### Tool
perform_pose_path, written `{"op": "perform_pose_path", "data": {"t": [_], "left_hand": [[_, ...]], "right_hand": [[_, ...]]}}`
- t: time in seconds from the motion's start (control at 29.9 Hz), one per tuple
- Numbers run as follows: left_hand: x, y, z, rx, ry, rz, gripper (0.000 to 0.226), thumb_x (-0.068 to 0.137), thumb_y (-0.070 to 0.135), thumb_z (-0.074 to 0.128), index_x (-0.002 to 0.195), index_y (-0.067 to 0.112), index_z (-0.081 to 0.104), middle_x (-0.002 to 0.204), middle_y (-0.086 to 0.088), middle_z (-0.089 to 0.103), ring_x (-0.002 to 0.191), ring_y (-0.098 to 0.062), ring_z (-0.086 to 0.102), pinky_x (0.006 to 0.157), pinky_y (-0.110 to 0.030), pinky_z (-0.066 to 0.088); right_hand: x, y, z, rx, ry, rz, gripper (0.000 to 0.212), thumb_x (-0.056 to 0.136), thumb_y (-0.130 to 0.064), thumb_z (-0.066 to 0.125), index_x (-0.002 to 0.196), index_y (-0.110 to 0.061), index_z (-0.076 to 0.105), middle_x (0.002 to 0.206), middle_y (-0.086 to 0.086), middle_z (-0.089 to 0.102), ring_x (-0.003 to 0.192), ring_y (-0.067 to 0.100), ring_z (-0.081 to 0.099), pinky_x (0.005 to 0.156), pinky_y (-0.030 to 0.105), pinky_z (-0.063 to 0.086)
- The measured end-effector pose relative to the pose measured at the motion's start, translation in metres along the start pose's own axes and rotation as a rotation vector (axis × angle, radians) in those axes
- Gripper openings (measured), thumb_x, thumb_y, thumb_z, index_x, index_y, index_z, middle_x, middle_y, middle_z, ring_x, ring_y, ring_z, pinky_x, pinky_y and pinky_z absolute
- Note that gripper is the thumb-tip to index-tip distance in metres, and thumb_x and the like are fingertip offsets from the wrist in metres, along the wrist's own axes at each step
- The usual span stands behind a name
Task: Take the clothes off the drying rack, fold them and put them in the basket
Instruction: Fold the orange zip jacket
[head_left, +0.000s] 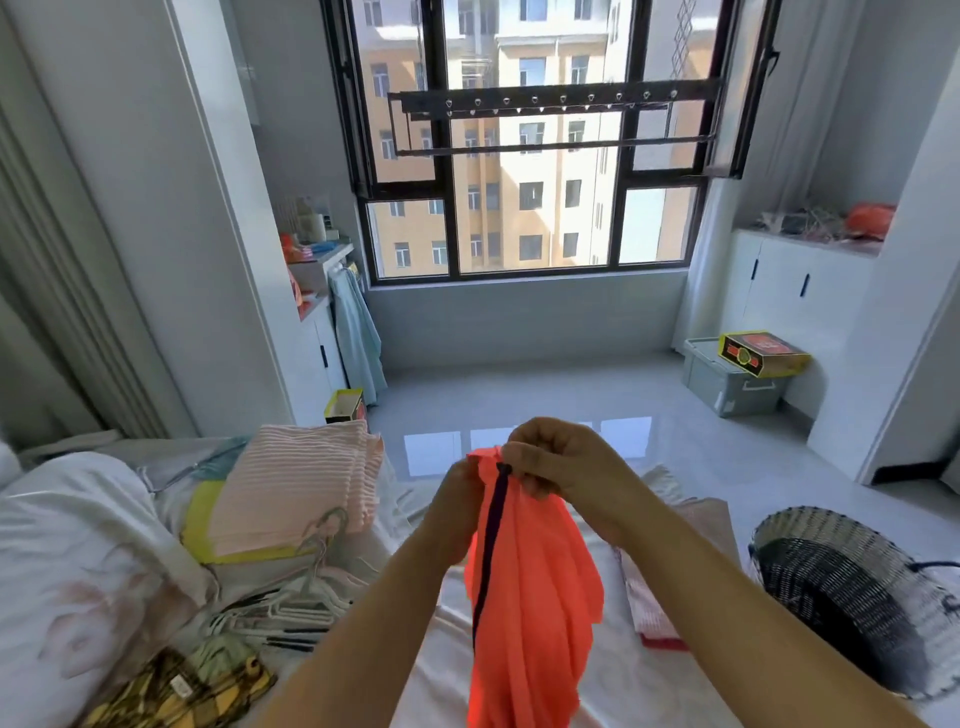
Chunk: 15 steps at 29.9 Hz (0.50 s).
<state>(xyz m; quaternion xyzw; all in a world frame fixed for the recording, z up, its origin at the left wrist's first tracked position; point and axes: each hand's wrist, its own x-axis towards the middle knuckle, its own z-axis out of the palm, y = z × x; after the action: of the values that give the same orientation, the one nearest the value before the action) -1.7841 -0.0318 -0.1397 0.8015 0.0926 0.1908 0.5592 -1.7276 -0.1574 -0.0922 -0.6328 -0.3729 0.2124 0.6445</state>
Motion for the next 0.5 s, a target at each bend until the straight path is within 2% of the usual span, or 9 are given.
{"op": "perform_pose_path", "data": {"t": [0.03,0.1,0.2,0.27,0.3,0.37,0.4,0.43,0.5], "left_hand": [[0.009,0.008,-0.003,0.005,0.011,0.014,0.036,0.093,-0.004,0.035,0.073,0.009,0.062,0.059,0.004,0.064,0.058,-0.008,0.059,0.053,-0.016,0.048],[0.027,0.024,-0.01,0.024,0.04,0.04,0.029,0.091,-0.009,0.038,0.082,0.008,0.059,0.069,0.002,0.062,0.062,-0.005,0.057,0.055,-0.014,0.046],[0.048,0.049,-0.015,0.192,0.053,0.157,0.026,0.094,-0.005,0.037,0.102,0.0,0.061,0.09,-0.003,0.059,0.085,-0.011,0.051,0.065,-0.011,0.041],[0.058,0.067,-0.016,0.37,-0.004,0.287,0.028,0.095,-0.003,0.038,0.113,-0.004,0.059,0.108,-0.011,0.061,0.098,-0.013,0.051,0.072,-0.006,0.037],[0.062,0.075,-0.015,0.465,-0.045,0.339,0.029,0.096,-0.001,0.038,0.117,-0.003,0.058,0.117,-0.014,0.06,0.104,-0.015,0.053,0.076,-0.007,0.035],[0.067,0.09,-0.011,0.645,-0.115,0.396,0.031,0.097,0.004,0.039,0.122,0.0,0.057,0.126,-0.016,0.058,0.115,-0.025,0.054,0.084,-0.014,0.031],[0.069,0.096,-0.01,0.709,-0.149,0.407,0.031,0.098,0.006,0.039,0.123,0.002,0.056,0.127,-0.016,0.058,0.116,-0.027,0.053,0.085,-0.015,0.031],[0.071,0.1,-0.01,0.751,-0.178,0.405,0.032,0.098,0.008,0.038,0.124,0.003,0.056,0.128,-0.015,0.057,0.117,-0.028,0.052,0.085,-0.016,0.03],[0.075,0.108,-0.018,0.803,-0.233,0.39,0.033,0.1,0.012,0.037,0.127,0.007,0.054,0.131,-0.013,0.056,0.119,-0.028,0.051,0.088,-0.017,0.031]], "right_hand": [[-0.004,0.003,-0.005,0.04,0.035,-0.006,0.013,0.084,-0.008,0.063,0.072,-0.013,0.061,0.057,-0.005,0.058,0.051,0.008,0.049,0.052,0.016,0.042],[-0.012,0.011,-0.017,0.211,0.098,0.005,0.007,0.081,-0.012,0.063,0.075,-0.01,0.06,0.06,-0.001,0.059,0.054,0.011,0.049,0.053,0.017,0.043],[-0.018,0.032,-0.037,0.474,0.276,0.054,0.013,0.084,-0.023,0.058,0.087,-0.011,0.061,0.079,0.004,0.066,0.067,0.013,0.059,0.062,0.022,0.046],[-0.022,0.055,-0.046,0.38,0.476,0.124,0.013,0.091,-0.023,0.054,0.089,-0.012,0.06,0.089,0.009,0.066,0.073,0.015,0.06,0.066,0.026,0.046],[-0.027,0.069,-0.045,0.278,0.516,0.168,0.022,0.089,-0.033,0.056,0.089,-0.011,0.06,0.09,0.011,0.064,0.075,0.016,0.06,0.069,0.027,0.046],[-0.036,0.092,-0.035,0.145,0.415,0.233,0.063,0.066,-0.066,0.066,0.094,-0.009,0.062,0.091,0.009,0.066,0.08,0.017,0.062,0.075,0.031,0.05],[-0.039,0.099,-0.029,0.116,0.328,0.253,0.075,0.056,-0.07,0.069,0.099,-0.009,0.063,0.093,0.007,0.068,0.082,0.016,0.064,0.077,0.031,0.051],[-0.039,0.101,-0.025,0.107,0.255,0.268,0.072,0.057,-0.062,0.071,0.103,-0.008,0.063,0.093,0.008,0.069,0.08,0.014,0.065,0.074,0.028,0.053],[-0.033,0.097,-0.033,0.103,0.228,0.271,0.05,0.064,-0.042,0.073,0.098,-0.006,0.067,0.094,0.014,0.07,0.075,0.014,0.065,0.068,0.025,0.052]]}}
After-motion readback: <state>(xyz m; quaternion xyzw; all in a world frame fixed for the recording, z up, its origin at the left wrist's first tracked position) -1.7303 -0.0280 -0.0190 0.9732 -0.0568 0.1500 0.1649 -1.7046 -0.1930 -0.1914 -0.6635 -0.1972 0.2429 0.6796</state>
